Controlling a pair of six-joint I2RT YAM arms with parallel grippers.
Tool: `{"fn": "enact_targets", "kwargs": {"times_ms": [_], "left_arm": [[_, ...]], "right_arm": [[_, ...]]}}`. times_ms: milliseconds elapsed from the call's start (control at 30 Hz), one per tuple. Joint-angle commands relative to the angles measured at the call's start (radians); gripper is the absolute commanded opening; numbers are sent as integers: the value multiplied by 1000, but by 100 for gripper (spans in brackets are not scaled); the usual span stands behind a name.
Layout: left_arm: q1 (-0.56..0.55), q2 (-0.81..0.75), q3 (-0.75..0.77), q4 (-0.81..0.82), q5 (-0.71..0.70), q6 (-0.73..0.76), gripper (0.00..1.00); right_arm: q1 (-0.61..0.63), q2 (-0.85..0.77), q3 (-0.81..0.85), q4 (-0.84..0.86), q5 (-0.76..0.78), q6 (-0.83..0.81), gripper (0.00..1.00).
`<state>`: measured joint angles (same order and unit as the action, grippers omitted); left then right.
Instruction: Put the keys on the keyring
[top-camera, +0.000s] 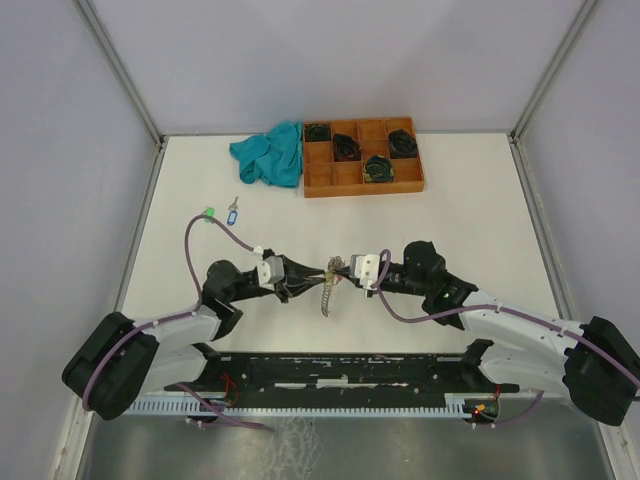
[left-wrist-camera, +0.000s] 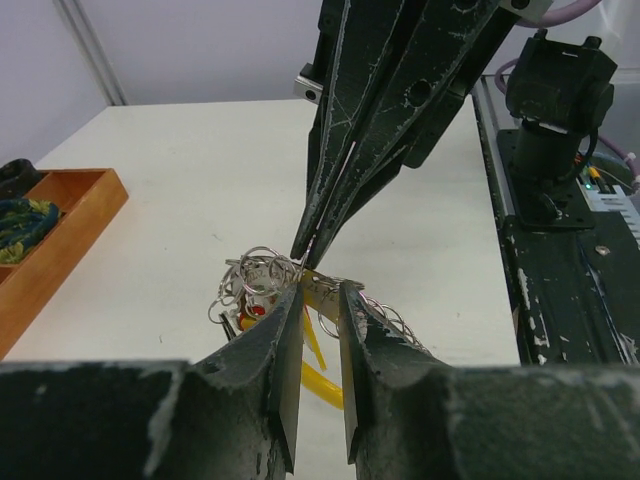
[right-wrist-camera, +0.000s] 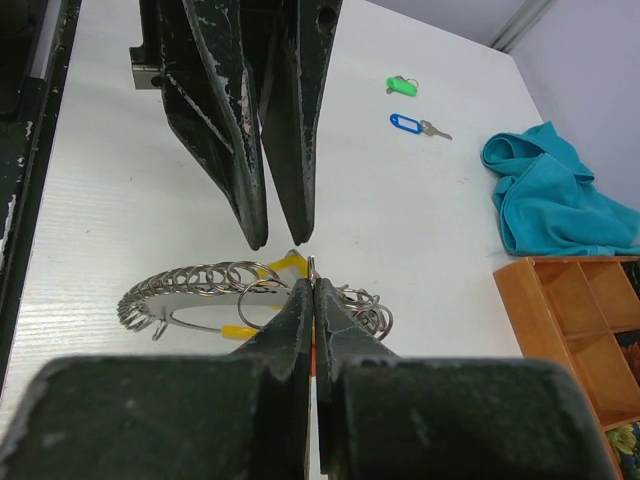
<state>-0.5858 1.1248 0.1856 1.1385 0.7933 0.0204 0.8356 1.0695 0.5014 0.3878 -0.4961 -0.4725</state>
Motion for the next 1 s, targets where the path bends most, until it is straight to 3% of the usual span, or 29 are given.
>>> {"fn": "enact_targets", "kwargs": {"times_ms": [0,733,967], "left_arm": [[2,38,54,62,69,28,27],[1,128,101,51,18,0,25],[1,148,112,43,49,-3,16]], "right_arm": [[-4,-24,32,78,-13,0,1],[-4,-31,32,84,-45,18,1],[-4,-36,30,85,-46,20,1]]}}
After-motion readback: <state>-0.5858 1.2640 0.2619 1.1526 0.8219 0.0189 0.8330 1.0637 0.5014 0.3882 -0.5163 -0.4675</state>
